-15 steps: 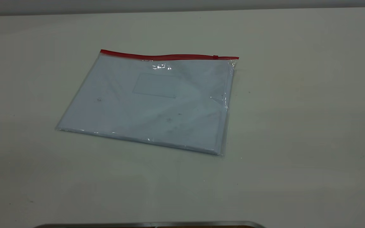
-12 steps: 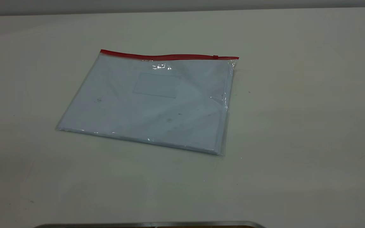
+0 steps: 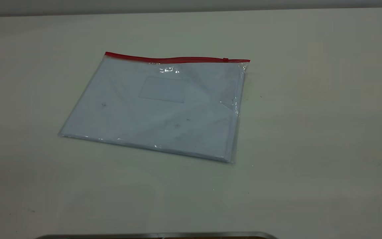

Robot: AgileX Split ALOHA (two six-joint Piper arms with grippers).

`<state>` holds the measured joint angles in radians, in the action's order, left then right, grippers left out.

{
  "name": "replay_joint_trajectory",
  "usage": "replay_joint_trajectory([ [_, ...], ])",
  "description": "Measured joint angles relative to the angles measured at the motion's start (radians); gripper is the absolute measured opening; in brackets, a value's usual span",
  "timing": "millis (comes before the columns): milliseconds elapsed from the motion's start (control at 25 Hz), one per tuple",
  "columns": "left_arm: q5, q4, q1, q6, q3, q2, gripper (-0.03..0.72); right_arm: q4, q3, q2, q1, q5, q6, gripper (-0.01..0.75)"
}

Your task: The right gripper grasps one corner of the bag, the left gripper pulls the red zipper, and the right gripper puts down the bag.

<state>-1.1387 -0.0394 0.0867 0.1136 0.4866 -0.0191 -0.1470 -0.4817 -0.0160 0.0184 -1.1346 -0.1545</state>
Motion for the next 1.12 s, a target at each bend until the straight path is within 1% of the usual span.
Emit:
replay_joint_trajectory([
  [880,0.0,0.0,0.0,-0.003,0.0,0.0,0.411,0.004,0.0,0.0,0.0,0.0,0.001,0.413],
  [1120,0.0,0.0,0.0,-0.005,0.008,0.007,0.411,-0.068,0.0,0.002,0.0,0.014,0.002,0.413],
])
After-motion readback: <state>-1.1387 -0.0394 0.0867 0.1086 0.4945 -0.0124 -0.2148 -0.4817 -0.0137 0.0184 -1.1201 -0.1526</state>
